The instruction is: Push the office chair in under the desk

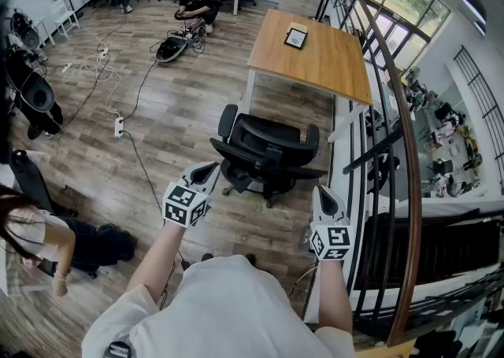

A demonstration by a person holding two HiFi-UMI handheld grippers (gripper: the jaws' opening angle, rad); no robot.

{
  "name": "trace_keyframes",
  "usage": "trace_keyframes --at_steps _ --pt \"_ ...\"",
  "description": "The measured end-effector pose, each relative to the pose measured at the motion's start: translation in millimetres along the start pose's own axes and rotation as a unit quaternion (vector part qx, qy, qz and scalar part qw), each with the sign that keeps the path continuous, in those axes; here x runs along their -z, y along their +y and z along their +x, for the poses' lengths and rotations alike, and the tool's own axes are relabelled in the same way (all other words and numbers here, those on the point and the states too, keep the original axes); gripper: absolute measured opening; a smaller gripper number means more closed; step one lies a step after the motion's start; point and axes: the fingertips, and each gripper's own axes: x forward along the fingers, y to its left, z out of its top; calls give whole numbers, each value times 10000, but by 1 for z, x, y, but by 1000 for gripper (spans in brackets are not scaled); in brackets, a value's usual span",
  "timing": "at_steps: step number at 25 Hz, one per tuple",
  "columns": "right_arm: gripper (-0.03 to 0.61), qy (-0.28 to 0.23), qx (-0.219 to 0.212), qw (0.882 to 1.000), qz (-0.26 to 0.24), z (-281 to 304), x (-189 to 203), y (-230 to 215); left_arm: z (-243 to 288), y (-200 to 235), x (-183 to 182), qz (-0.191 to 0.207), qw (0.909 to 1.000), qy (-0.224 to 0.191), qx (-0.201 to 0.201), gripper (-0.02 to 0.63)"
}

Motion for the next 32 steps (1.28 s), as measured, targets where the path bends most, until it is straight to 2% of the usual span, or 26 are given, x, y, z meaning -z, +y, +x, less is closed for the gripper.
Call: trace_keyframes --at_steps 13,20,26,32 --pt "3 -51 35 10000 -11 -1 -3 0 -1 1 -2 -27 10000 -20 23 -5" --pt "3 -91 46 9999 118 -6 1 -2 -2 -7 -6 -7 9998 -171 140 -3" --pt "8 -71 120 9998 164 -9 7 -11 0 -13 -4 0 9997 -177 151 34" --pt "43 -15 125 9996 234 -10 13 -23 7 -24 -3 11 9998 -124 171 55"
